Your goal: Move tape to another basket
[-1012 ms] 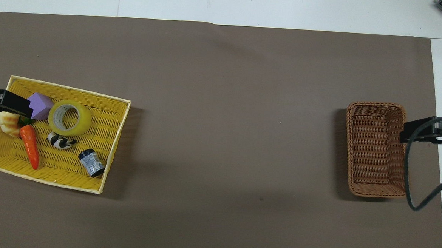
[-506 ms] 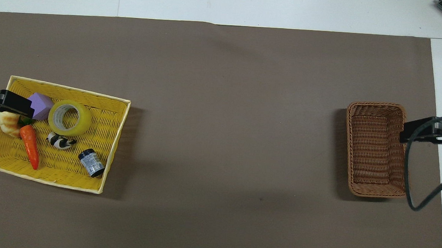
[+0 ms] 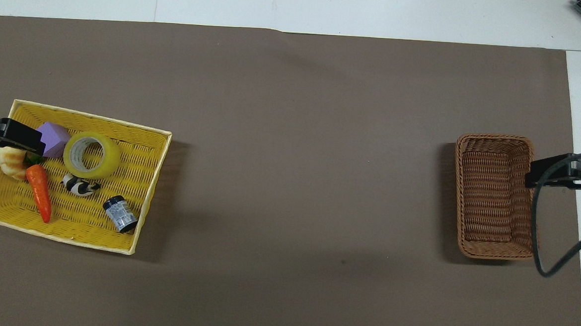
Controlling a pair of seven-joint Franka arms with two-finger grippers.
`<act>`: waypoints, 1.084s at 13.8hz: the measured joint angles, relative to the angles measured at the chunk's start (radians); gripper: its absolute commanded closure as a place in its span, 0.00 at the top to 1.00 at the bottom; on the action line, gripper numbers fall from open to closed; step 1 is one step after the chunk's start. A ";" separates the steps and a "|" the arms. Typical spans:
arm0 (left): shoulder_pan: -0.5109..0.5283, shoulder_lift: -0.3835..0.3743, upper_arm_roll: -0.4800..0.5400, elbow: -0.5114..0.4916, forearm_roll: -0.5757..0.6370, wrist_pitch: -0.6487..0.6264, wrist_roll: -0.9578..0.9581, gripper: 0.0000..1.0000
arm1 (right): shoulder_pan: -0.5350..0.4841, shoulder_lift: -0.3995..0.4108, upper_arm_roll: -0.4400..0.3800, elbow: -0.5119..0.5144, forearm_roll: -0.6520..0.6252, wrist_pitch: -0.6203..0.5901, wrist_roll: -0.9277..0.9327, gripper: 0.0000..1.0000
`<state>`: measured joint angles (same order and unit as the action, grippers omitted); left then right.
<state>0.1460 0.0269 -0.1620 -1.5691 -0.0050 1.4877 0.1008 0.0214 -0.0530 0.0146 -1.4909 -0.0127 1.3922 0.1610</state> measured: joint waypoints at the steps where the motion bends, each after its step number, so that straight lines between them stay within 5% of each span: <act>1: 0.000 0.000 0.000 0.000 0.000 0.000 0.000 1.00 | 0.000 0.000 0.000 0.000 0.000 0.000 0.000 1.00; 15: 0.002 -0.011 0.003 0.004 0.000 -0.003 0.000 1.00 | 0.000 0.000 0.000 0.000 0.001 0.000 0.000 1.00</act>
<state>0.1479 0.0160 -0.1586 -1.5656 -0.0053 1.4843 0.1007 0.0215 -0.0530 0.0147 -1.4909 -0.0114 1.3922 0.1610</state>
